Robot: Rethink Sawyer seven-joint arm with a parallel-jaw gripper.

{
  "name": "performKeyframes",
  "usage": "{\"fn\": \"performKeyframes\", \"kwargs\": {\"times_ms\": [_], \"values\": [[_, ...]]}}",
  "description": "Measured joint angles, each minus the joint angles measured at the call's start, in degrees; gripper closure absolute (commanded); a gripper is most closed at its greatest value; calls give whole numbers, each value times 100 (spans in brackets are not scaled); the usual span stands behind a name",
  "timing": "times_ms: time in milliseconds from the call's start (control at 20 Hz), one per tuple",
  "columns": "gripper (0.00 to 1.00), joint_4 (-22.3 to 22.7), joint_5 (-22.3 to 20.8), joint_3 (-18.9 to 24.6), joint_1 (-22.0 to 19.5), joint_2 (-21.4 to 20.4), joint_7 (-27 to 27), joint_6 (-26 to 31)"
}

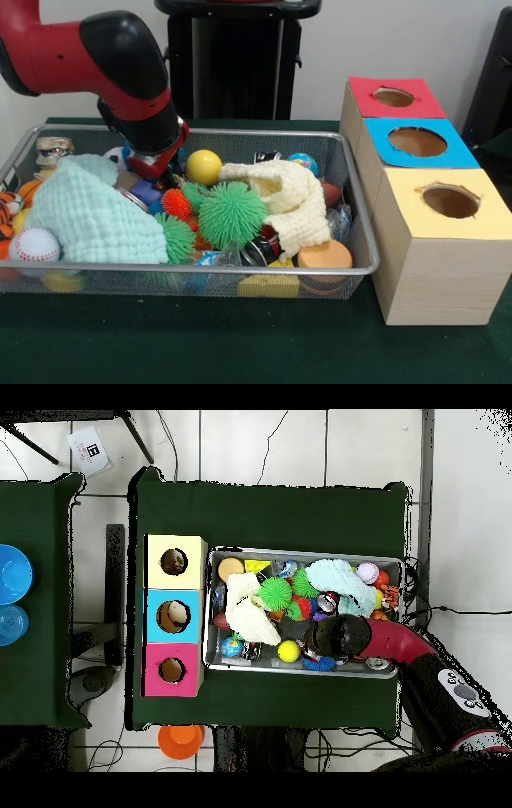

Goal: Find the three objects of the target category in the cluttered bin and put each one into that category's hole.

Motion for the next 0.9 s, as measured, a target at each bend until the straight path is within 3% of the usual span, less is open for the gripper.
{"fn": "performKeyframes", "kwargs": {"times_ms": [650,900], "values": [[100,64,-4,232,-268,57,0,0],[100,394,0,807,-815,48,0,-59]]}}
